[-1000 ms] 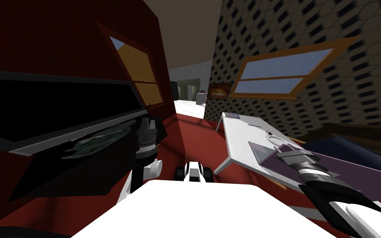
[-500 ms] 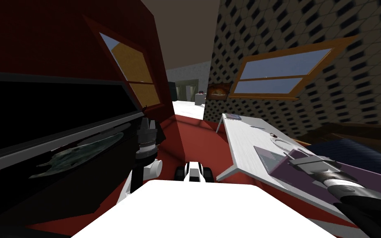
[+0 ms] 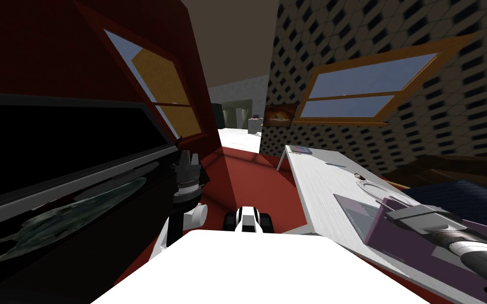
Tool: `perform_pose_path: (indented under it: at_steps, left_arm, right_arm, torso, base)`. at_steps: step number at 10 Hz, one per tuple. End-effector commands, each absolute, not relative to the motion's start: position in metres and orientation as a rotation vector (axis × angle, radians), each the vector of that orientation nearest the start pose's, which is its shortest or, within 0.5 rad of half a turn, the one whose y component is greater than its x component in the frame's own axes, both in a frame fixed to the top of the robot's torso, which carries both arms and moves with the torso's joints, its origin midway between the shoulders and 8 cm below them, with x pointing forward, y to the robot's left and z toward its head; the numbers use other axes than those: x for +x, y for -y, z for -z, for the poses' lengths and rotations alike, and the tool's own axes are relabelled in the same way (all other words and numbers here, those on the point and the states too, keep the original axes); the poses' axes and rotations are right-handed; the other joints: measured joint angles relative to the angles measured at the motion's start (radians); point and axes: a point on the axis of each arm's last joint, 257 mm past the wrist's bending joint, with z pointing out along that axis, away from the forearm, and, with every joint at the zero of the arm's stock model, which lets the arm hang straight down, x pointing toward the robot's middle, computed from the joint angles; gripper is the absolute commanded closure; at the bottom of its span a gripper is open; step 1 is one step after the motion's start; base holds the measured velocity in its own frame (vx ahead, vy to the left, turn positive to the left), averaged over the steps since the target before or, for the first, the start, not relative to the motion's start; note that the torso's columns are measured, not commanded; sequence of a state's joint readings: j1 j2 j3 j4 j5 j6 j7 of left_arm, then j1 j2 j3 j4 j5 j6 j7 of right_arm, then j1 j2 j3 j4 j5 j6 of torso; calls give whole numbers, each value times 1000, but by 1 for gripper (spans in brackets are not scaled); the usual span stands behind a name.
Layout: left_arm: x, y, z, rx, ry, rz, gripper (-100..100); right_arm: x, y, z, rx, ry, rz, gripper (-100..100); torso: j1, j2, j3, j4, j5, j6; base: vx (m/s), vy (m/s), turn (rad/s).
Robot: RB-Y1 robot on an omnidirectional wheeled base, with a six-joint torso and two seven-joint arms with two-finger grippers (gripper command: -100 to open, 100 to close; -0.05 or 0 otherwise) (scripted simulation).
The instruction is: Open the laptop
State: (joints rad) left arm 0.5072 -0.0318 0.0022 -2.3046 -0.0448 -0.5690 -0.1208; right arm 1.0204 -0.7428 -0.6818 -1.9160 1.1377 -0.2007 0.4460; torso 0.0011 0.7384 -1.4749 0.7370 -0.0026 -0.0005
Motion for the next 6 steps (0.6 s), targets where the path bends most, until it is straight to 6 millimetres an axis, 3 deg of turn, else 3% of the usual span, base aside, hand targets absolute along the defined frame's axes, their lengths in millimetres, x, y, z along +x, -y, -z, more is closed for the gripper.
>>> perform_pose_path:
  at_steps: [1, 6]
  left_arm:
    - [326, -275, -46, -539, -578, 1173, 0]
    - [326, -275, -46, -539, -578, 1173, 0]
  right_arm:
    - [220, 634, 159, -739, -1911, 980, 100]
    - [185, 634, 183, -799, -2046, 882, 100]
  torso:
    - [-1, 5, 3, 2, 0, 0]
    - [-2, -1, -1, 0, 0, 1]
  base:
    - [80, -15, 14]
    - [137, -20, -6]
